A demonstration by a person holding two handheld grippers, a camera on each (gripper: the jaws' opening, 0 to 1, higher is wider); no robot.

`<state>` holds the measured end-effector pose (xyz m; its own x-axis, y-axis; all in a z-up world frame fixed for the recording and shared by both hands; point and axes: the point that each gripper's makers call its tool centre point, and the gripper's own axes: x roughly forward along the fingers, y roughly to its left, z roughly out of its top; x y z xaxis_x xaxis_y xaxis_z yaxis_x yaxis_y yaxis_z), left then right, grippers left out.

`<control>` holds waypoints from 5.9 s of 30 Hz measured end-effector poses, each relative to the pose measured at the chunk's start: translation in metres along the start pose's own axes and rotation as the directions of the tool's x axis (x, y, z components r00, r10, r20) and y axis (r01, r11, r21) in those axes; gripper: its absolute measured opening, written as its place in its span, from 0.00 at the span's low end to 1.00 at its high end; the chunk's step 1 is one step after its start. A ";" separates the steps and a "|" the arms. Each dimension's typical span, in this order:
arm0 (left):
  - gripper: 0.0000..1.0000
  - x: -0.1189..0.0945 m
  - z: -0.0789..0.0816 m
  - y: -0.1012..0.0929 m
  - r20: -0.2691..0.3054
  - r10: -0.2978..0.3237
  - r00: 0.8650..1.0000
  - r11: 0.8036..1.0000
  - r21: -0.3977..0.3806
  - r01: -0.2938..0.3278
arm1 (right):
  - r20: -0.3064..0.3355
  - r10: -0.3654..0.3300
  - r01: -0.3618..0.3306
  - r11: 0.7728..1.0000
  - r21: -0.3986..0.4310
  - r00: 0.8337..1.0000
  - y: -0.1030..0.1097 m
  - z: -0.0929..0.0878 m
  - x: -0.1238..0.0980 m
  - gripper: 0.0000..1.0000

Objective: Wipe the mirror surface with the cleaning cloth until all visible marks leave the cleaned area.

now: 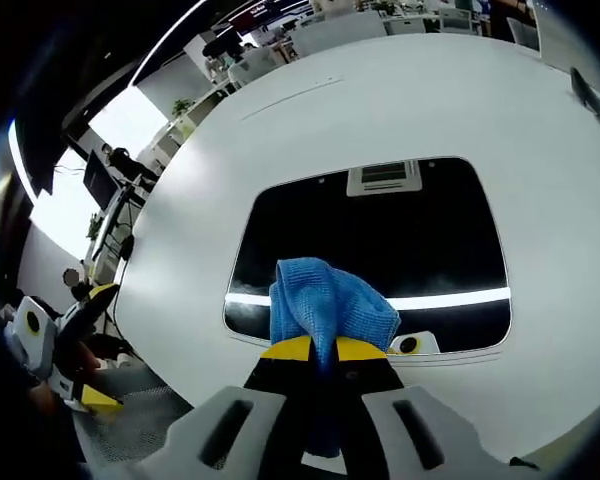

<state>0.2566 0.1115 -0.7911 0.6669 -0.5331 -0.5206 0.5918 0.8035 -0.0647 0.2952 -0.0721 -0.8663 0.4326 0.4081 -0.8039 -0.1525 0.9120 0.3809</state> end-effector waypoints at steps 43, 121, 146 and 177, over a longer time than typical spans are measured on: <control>0.99 0.000 0.005 -0.003 0.031 -0.018 0.999 1.000 -0.016 0.019 | 0.012 -0.072 0.073 0.992 -0.100 0.997 -0.009 0.057 0.029 0.01; 0.99 0.000 0.008 0.004 0.051 0.014 0.999 1.000 -0.013 -0.013 | 0.021 -0.102 0.104 0.976 -0.193 0.995 -0.036 0.108 0.043 0.01; 0.99 0.000 0.008 0.002 0.050 0.008 0.999 1.000 -0.016 -0.007 | 0.057 -0.168 0.177 0.959 -0.221 0.984 -0.052 0.106 0.033 0.01; 0.99 -0.002 0.013 -0.001 0.080 -0.011 0.997 0.999 -0.033 0.014 | 0.092 -0.127 0.138 0.983 -0.120 0.988 -0.050 0.066 0.015 0.01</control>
<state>0.2609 0.1081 -0.7787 0.6941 -0.5618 -0.4502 0.5859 0.8042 -0.1003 0.3678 -0.1143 -0.8674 0.5287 0.2830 -0.8003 -0.1969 0.9580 0.2086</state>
